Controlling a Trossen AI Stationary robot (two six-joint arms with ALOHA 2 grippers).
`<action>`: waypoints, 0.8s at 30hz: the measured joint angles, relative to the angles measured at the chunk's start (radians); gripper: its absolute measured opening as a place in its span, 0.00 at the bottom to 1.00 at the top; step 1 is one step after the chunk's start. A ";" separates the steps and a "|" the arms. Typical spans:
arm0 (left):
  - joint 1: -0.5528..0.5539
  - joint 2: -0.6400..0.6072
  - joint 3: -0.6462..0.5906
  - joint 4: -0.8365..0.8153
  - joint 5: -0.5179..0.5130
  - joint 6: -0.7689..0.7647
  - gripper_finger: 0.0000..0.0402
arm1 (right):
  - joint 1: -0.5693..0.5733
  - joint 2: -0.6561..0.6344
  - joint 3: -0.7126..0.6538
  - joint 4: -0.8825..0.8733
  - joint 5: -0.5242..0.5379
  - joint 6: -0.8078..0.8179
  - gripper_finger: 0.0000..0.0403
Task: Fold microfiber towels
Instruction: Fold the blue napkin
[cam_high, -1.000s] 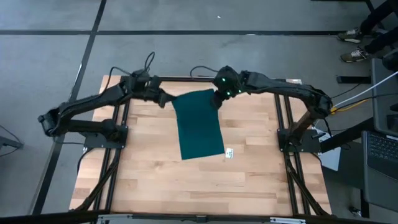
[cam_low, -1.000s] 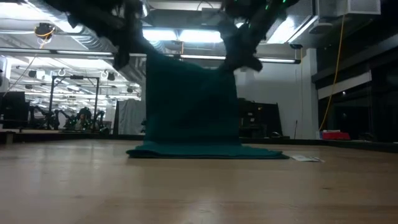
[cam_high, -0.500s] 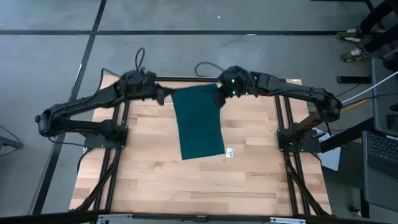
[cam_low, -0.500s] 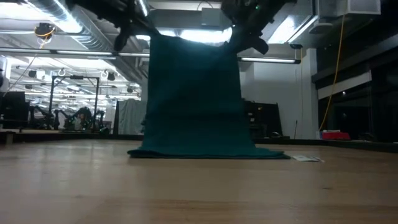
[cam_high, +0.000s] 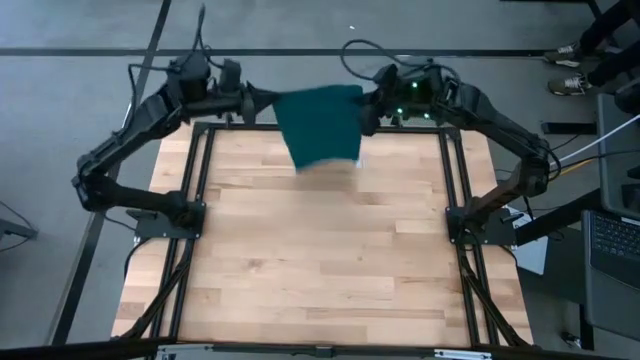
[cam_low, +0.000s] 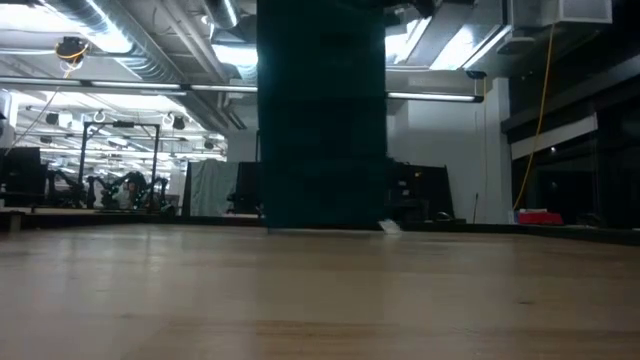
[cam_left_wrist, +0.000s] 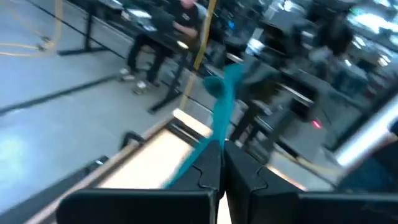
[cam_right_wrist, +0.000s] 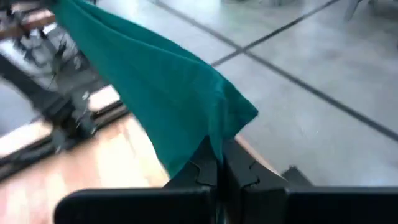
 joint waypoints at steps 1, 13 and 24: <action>-0.036 -0.005 0.010 -0.028 -0.018 0.001 0.01 | 0.022 0.000 0.003 -0.026 0.001 0.008 0.00; -0.689 -0.057 -0.279 -0.049 -0.451 -0.270 0.01 | 0.478 0.000 -0.411 0.042 0.073 0.327 0.00; -1.365 0.000 -0.518 0.143 -1.056 -0.876 0.01 | 0.868 -0.004 -0.604 0.334 0.306 0.762 0.00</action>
